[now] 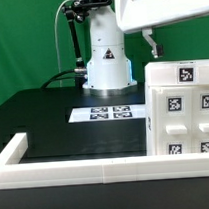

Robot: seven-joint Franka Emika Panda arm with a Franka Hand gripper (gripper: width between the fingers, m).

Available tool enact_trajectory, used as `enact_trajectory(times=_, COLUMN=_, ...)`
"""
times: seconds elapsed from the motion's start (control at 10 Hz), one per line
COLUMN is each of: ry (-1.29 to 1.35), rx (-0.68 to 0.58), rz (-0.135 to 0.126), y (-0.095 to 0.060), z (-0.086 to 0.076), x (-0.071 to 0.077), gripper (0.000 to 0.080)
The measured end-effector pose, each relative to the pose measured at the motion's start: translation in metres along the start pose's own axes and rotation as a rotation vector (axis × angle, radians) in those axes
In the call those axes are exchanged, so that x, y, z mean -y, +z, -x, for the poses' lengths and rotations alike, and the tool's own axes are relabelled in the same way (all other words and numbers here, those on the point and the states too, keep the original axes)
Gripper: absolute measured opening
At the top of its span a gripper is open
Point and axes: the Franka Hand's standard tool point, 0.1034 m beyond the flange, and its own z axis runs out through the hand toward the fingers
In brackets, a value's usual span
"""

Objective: Assemble cabinet

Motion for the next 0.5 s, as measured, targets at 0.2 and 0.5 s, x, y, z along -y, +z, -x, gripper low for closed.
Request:
enact_trajectory(times=0.2, ry=-0.26, rx=0.023, rz=-0.001, y=0.001, z=0.002, x=-0.006, gripper=0.0796)
enact_trajectory(times=0.5, ry=-0.623, rx=0.111, rz=0.017, y=0.005, z=0.012, x=-0.003, gripper=0.0796)
